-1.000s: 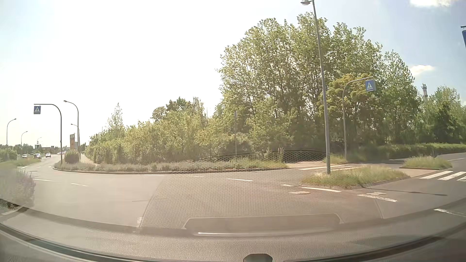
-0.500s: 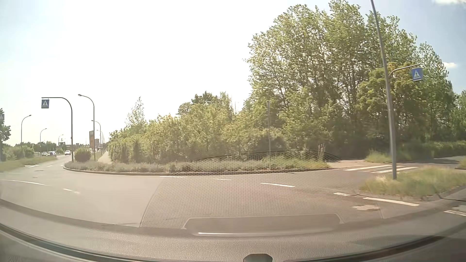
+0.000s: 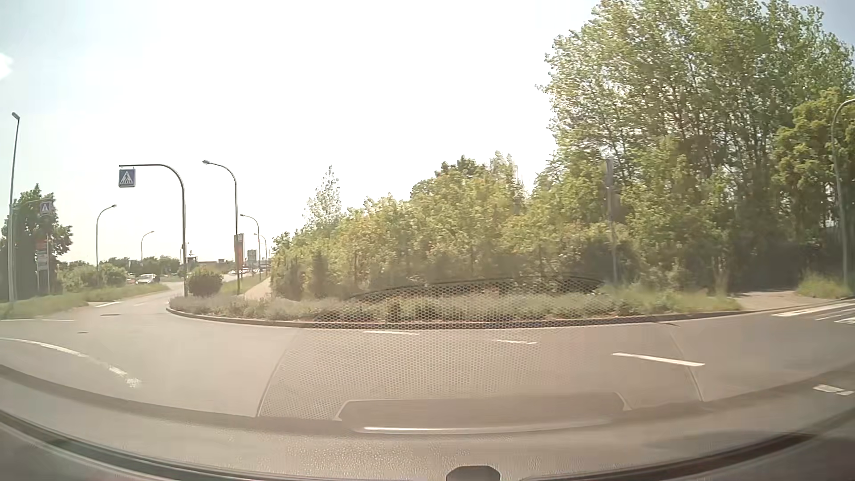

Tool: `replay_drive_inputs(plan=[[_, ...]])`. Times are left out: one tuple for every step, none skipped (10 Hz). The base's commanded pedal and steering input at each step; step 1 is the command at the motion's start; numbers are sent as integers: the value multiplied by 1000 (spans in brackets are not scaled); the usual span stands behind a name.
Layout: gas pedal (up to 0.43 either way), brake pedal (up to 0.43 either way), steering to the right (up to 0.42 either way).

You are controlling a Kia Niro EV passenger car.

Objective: Follow the waypoints while adhering to traffic rules and regulations

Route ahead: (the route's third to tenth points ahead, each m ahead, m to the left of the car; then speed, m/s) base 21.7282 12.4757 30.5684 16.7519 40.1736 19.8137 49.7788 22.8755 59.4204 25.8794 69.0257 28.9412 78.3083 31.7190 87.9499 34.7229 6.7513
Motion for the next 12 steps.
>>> replay_drive_inputs(plan=[[118, 0, -297], [118, 0, -304], [118, 0, -312], [118, 0, -314], [118, 0, -314], [118, 0, -313], [118, 0, -310], [118, 0, -303], [118, 0, -291], [118, 0, -279], [118, 0, -262], [118, 0, -234]])
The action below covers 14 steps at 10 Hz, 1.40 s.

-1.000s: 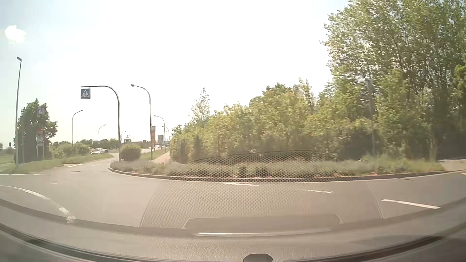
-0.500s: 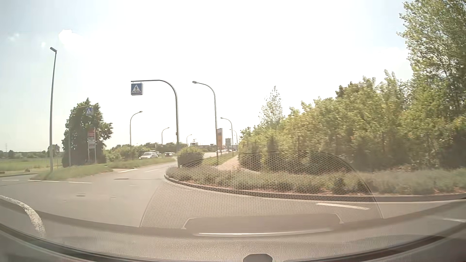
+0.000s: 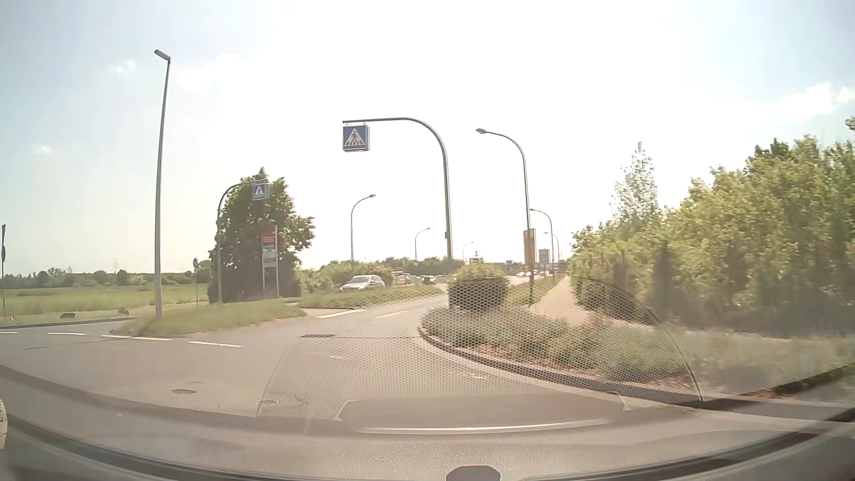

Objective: Follow the waypoints while adhering to traffic rules and regulations

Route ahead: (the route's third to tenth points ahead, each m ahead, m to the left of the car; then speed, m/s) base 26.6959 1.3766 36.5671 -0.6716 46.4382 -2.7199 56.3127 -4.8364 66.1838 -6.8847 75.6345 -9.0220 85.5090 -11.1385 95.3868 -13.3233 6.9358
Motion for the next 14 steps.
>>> replay_drive_inputs(plan=[[118, 0, -206], [118, 0, -181], [118, 0, -153], [130, 0, -136], [130, 0, -111], [150, 0, -78], [150, 0, -41], [150, 0, -8], [169, 0, 25], [169, 0, 39], [169, 0, 51], [169, 0, 69], [169, 0, 89], [169, 0, 99]])
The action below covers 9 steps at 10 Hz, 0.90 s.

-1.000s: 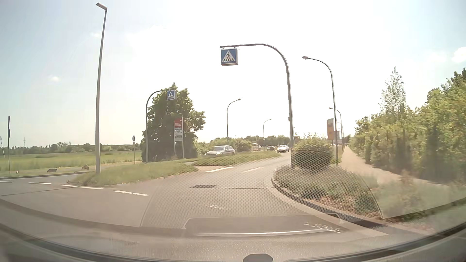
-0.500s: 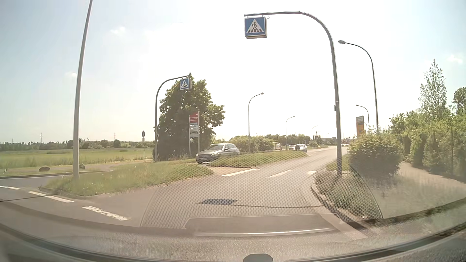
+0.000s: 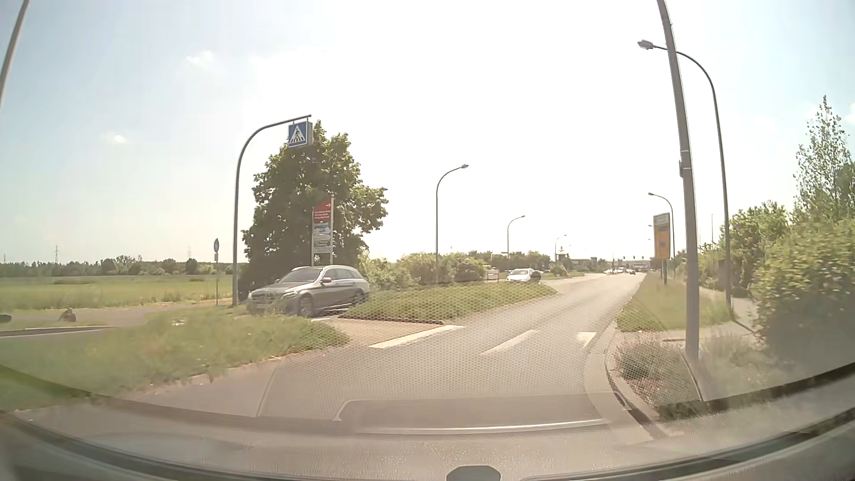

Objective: Follow the waypoints while adhering to traffic rules and regulations

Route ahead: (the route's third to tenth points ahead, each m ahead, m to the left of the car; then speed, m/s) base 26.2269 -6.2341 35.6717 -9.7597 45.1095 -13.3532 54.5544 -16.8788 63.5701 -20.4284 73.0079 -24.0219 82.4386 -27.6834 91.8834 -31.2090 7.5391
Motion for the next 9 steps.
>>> replay_drive_inputs(plan=[[169, 0, 104], [169, 0, 105], [177, 0, 105], [189, 0, 105], [197, 0, 105], [197, 0, 106], [197, 0, 107], [209, 0, 109], [220, 0, 110]])
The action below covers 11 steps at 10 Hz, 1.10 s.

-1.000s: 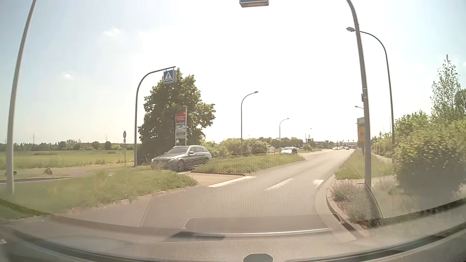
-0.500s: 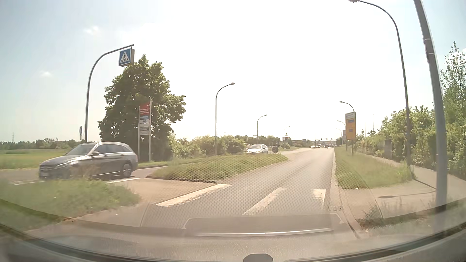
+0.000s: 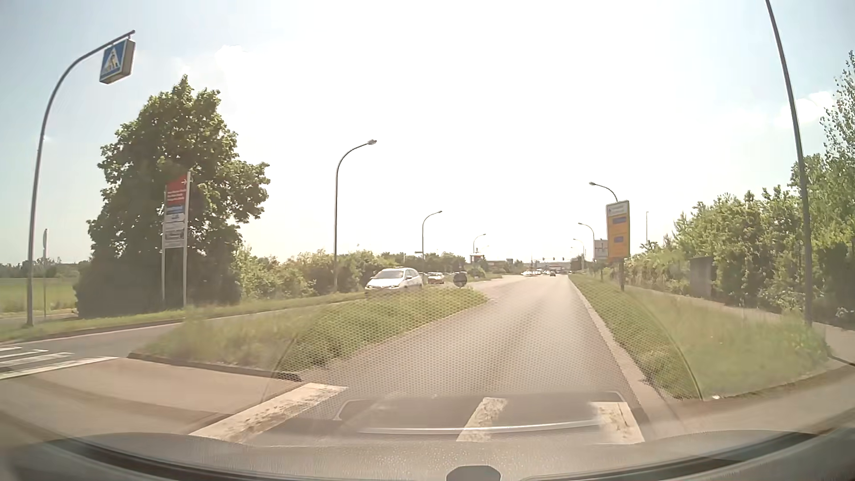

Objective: Follow the waypoints while adhering to traffic rules and regulations

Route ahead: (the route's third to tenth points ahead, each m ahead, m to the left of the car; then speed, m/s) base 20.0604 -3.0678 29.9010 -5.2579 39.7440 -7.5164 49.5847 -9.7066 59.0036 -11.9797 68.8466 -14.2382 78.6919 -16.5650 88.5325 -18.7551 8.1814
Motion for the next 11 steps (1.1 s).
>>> replay_drive_inputs(plan=[[220, 0, 110], [228, 0, 110], [240, 0, 110], [240, 0, 109], [240, 0, 106], [240, 0, 102], [240, 0, 94], [240, 0, 83], [240, 0, 71], [240, 0, 55], [240, 0, 41]])
